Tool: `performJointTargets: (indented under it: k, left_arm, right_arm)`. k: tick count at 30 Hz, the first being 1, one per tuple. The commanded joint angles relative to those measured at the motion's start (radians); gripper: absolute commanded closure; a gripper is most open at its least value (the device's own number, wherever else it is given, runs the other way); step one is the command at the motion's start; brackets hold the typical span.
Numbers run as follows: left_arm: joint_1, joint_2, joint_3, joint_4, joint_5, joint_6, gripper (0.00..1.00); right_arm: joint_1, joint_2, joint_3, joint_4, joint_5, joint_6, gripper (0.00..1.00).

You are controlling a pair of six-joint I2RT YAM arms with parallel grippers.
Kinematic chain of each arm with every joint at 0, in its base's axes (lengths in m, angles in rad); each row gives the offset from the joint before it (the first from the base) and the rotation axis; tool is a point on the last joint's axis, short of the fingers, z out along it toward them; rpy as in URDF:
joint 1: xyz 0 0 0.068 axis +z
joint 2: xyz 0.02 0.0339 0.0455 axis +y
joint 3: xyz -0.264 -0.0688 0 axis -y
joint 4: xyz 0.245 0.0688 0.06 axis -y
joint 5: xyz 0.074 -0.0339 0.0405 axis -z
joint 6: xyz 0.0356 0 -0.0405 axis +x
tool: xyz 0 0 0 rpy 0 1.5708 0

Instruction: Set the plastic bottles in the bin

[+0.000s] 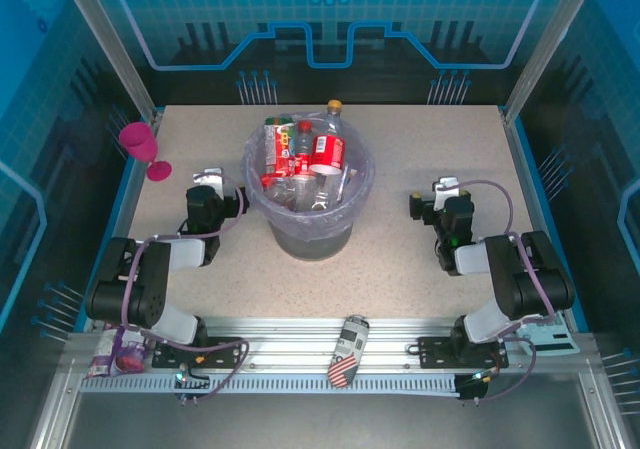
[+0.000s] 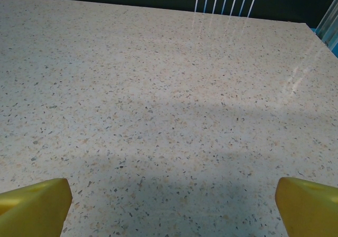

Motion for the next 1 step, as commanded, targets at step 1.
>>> performJointTargets:
  k: [1]
  left_arm:
    - [0.009, 0.005, -0.001, 0.023, 0.018, -0.008, 0.01]
  right_arm:
    - [0.0, -0.011, 0.022, 0.011, 0.006, 0.007, 0.0]
